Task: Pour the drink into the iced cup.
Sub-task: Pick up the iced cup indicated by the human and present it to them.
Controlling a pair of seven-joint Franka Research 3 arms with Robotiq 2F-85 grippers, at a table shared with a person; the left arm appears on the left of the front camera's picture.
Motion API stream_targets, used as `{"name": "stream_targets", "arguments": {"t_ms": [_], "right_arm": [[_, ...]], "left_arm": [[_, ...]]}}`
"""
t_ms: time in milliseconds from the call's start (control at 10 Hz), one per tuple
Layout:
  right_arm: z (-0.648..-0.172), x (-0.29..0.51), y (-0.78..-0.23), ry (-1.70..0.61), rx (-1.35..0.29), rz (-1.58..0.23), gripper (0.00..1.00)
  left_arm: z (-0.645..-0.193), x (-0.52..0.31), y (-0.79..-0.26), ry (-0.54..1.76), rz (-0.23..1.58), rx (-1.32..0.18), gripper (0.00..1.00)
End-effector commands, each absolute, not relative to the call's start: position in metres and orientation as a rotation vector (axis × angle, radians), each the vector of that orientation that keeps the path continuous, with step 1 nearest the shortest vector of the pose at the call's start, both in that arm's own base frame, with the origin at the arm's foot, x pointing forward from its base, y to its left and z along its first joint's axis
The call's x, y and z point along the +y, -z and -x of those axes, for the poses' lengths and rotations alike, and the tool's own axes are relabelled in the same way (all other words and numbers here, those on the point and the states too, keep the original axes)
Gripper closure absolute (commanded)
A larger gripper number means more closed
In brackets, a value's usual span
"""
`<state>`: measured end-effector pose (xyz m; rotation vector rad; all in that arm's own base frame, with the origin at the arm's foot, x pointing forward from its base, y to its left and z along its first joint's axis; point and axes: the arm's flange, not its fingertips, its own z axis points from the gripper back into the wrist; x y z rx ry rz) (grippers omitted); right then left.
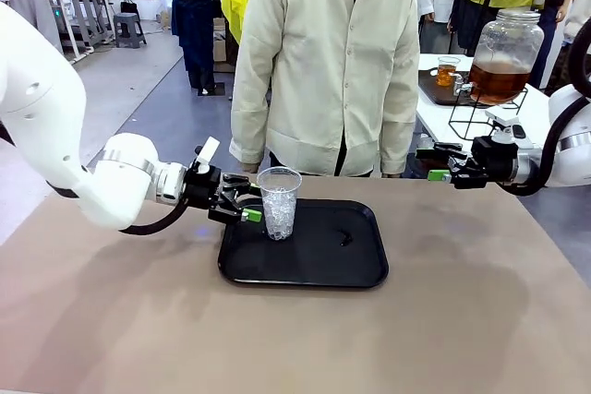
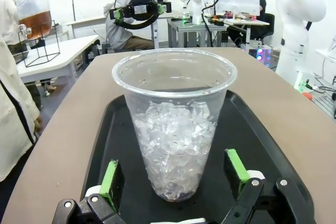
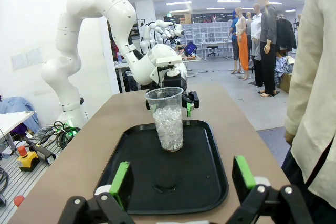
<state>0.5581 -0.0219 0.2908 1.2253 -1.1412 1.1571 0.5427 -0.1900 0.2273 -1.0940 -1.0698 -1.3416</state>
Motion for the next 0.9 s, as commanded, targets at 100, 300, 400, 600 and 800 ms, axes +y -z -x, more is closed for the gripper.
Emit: {"name": "stream_targets", "arguments": {"t_ms": [100,300,400,600,800], "right_arm": [[-0.558,-0.021,-0.293,-1.157,-1.139,-1.227,0.00],[-0.558,-0.021,-0.293,-1.157,-1.139,-1.227,0.00],[-0.558,-0.021,-0.293,-1.157,-1.139,-1.227,0.00],[-0.558,-0.021,-0.293,-1.157,-1.139,-1.227,0.00],[-0.558,-0.021,-0.293,-1.157,-1.139,-1.227,0.00]], "left_arm": [[-0.543,-0.201,-0.218,1.337,1.084,-1.102,0.00],[-0.541,-0.205,-0.216,1.342,1.125,-1.094,0.00],[-0.540,-0.207,-0.216,1.341,1.129,-1.092,0.00],[-0.543,-0.214,-0.212,1.324,1.139,-1.091,0.00],[-0.544,-0.221,-0.209,1.304,1.152,-1.093,0.00]]}}
